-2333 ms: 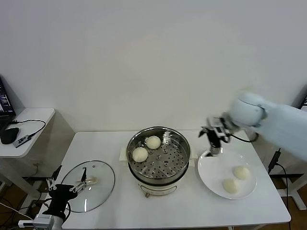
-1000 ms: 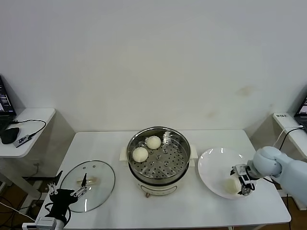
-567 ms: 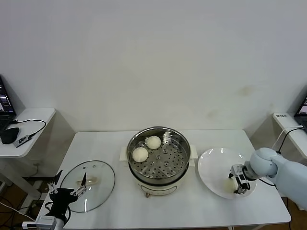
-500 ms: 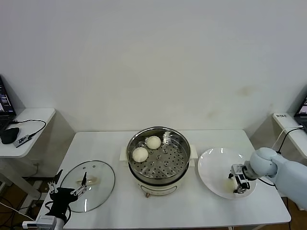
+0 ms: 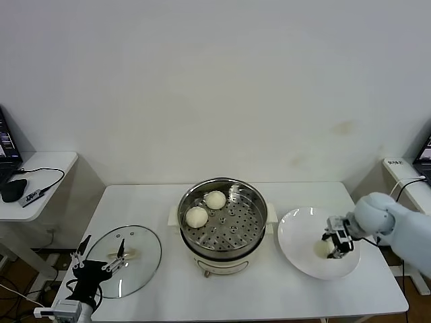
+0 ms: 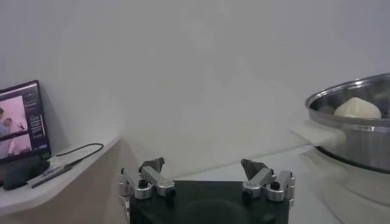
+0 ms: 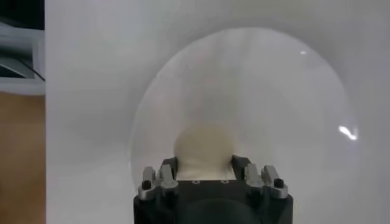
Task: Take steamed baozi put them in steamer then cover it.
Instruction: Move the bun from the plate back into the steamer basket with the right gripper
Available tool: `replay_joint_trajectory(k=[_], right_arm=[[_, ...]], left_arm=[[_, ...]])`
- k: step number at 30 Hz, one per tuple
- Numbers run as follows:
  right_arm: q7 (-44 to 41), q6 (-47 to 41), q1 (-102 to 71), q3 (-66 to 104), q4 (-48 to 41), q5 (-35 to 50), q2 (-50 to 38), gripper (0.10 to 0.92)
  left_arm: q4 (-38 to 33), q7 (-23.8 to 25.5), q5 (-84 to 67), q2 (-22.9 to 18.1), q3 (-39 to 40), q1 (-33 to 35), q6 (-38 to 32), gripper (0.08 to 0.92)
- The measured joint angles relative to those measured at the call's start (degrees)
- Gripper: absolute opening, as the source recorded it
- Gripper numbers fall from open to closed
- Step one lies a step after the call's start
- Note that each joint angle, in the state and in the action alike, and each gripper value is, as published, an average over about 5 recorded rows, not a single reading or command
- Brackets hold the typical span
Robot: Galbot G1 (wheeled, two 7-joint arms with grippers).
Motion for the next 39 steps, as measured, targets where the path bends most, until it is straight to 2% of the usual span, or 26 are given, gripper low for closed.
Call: replay_joint_trajectory(k=[11, 21, 30, 39], right_arm=[[-0.95, -0.83, 18.21, -7.95, 0.77, 6.61, 2.52, 0.568], [0.45, -1.03, 34.27, -17.99, 2.14, 12.9, 11.33, 0.568], [2.86, 0.73, 39.05, -25.41, 3.84, 16.43, 20.58, 0.569], [5.04, 4.58, 39.12, -31.29, 5.09, 14.72, 27.9, 0.571]], left_arm=[[-0.07, 0.01, -0.21, 0.5, 0.03, -0.43, 0.0, 0.823], [0.87, 0.01, -0.31, 0.31, -0.4, -0.74, -0.07, 0.823], [1.03, 0.0, -0.31, -0.15, -1.53, 0.01, -0.37, 0.823], [0.88, 0.0, -0.47, -1.0, -2.95, -0.01, -0.46, 0.823]])
